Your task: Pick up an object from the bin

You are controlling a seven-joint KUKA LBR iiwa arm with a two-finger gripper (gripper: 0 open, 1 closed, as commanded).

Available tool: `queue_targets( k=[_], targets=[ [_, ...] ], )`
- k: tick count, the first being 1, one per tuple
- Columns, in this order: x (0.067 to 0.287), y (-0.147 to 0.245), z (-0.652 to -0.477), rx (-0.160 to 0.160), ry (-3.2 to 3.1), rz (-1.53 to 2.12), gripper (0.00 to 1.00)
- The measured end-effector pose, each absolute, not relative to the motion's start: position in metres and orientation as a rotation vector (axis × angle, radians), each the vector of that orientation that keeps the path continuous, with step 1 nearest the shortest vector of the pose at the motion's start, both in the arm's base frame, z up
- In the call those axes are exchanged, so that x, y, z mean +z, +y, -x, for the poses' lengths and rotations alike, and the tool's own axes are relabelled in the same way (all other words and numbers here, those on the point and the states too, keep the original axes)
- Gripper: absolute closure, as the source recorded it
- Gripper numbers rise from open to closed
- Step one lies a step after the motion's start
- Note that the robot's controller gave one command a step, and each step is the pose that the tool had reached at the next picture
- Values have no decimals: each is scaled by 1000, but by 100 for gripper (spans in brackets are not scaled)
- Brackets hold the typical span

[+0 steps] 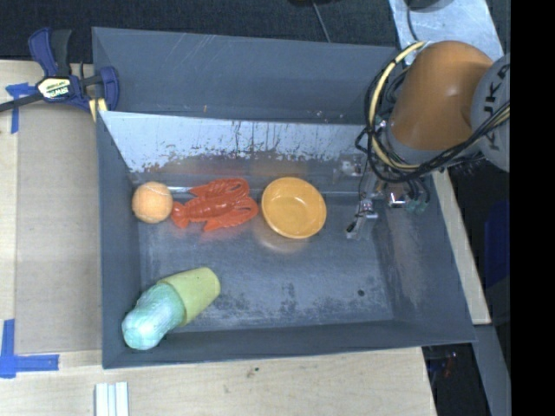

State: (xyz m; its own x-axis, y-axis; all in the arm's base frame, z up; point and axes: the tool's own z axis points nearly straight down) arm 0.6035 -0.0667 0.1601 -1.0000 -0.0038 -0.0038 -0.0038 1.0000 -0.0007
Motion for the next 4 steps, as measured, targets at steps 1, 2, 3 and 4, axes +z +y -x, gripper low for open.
queue_targets(
  k=[1, 2, 3, 4],
  targets=[
    [160, -67, -604, -1, 3138, 6, 0],
    [101, -52, -604, 0, 3138, -9, 0],
    [96, -36, -605, -1, 3131, -89, 0],
    [99, -35, -606, 0, 3131, -58, 0]
  ],
)
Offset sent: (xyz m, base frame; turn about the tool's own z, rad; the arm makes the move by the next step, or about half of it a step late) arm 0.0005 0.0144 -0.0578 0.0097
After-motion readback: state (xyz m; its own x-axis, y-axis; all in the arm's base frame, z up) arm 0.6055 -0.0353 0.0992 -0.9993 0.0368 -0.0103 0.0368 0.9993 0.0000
